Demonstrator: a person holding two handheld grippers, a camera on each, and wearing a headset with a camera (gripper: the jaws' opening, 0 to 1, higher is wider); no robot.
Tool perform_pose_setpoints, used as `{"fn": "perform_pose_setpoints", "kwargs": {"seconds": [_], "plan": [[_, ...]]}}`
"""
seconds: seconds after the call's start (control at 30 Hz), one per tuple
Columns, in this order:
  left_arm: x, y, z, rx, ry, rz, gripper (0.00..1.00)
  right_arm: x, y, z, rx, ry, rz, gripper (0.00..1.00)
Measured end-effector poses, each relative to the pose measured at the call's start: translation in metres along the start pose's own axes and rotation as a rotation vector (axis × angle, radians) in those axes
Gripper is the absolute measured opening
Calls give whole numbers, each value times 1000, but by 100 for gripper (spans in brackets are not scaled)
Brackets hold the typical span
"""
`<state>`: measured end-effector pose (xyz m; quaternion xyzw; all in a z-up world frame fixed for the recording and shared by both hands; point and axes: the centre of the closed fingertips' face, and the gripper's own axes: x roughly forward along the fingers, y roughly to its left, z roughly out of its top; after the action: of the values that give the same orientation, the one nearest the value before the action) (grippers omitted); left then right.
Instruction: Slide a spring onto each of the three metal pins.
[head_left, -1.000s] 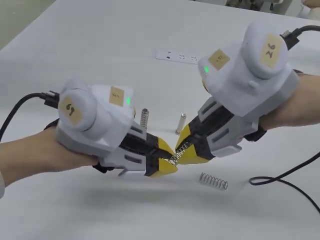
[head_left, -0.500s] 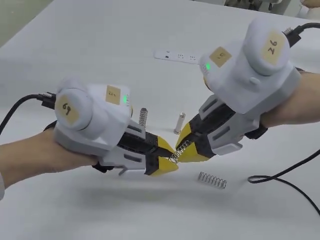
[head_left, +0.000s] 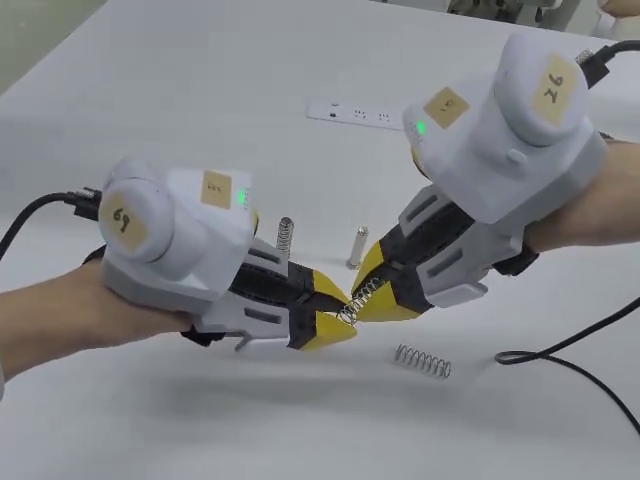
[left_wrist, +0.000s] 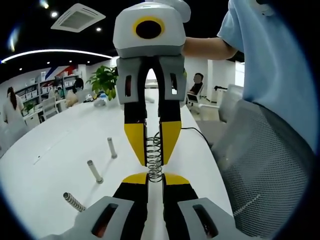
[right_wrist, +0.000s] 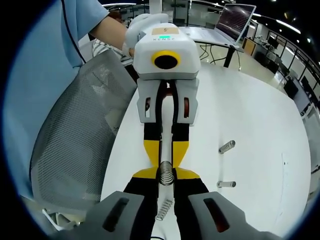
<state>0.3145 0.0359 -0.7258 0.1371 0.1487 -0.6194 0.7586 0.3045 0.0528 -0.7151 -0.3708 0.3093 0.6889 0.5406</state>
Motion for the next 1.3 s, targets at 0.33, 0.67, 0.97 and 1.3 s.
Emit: {"fn": "perform_pose_setpoints", "kwargs": {"seconds": [0.33,0.67,0.97,1.3], "plan": [[-3,1,-3,-21,-9,17,11,0,-2,-2,8,1,-1,7],[-7,4,-3,-66,-42,60,31,0,-3,-3,12,2,-6,7],[-10,3,-6,-91,-55,90,51,0,-4,-4,14,4,-9,7],[-16,8,-12,-135,-62,149,76,-1,-6,-5,13,7,-15,7]]}}
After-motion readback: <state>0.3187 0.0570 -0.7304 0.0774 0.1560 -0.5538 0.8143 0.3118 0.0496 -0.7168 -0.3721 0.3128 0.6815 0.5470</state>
